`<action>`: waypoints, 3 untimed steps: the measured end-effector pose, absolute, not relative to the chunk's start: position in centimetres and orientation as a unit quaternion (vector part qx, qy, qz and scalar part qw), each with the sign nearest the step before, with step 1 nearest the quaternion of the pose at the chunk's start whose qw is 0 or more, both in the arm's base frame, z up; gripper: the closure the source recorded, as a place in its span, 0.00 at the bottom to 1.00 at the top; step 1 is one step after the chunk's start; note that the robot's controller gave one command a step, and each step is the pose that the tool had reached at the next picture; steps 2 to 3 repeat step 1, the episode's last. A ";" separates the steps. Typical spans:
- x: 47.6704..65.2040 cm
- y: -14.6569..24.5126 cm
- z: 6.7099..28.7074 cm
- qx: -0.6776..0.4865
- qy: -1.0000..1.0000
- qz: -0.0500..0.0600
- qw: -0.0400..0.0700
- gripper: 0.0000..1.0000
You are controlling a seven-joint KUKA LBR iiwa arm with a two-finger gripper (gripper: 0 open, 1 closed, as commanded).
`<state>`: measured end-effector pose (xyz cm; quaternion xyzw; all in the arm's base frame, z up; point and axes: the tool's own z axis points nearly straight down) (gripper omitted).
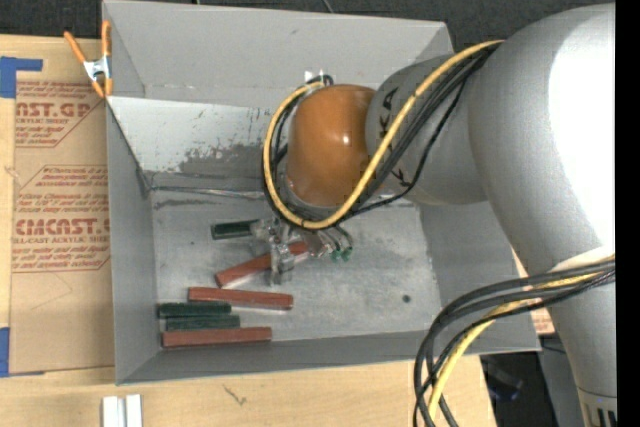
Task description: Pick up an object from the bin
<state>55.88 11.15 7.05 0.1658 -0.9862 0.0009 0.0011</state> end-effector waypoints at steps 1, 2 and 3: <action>53.6 6.8 22.9 0.217 -0.976 0.000 -0.003 1.00; 53.6 6.8 22.9 0.217 -0.976 0.000 -0.003 1.00; 53.6 6.8 22.9 0.217 -0.976 0.000 -0.003 1.00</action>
Offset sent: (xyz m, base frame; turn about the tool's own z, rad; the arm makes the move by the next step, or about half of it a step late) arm 0.0000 0.0000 0.0000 0.0000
